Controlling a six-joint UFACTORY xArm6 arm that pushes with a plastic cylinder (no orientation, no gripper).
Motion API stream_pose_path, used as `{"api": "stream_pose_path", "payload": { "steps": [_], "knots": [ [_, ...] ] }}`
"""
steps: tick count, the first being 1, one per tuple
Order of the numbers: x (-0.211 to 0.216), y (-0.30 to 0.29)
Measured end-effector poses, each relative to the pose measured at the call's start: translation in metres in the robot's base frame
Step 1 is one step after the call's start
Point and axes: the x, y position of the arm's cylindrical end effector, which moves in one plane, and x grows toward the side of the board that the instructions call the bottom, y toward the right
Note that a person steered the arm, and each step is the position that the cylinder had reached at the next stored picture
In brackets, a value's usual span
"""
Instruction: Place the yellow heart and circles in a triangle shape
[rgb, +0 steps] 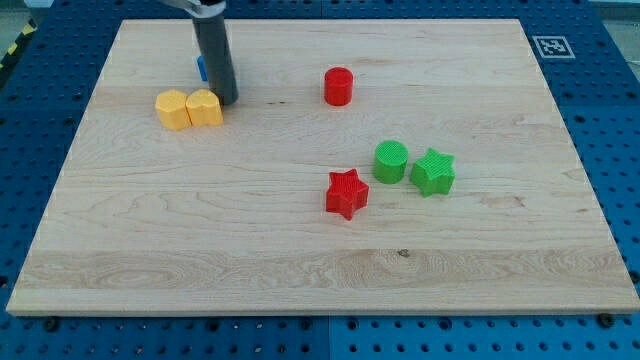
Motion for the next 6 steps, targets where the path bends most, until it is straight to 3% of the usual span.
{"api": "stream_pose_path", "payload": {
  "steps": [2, 4, 6],
  "knots": [
    [-0.029, -0.033],
    [0.022, 0.0],
    [0.053, 0.072]
  ]
}}
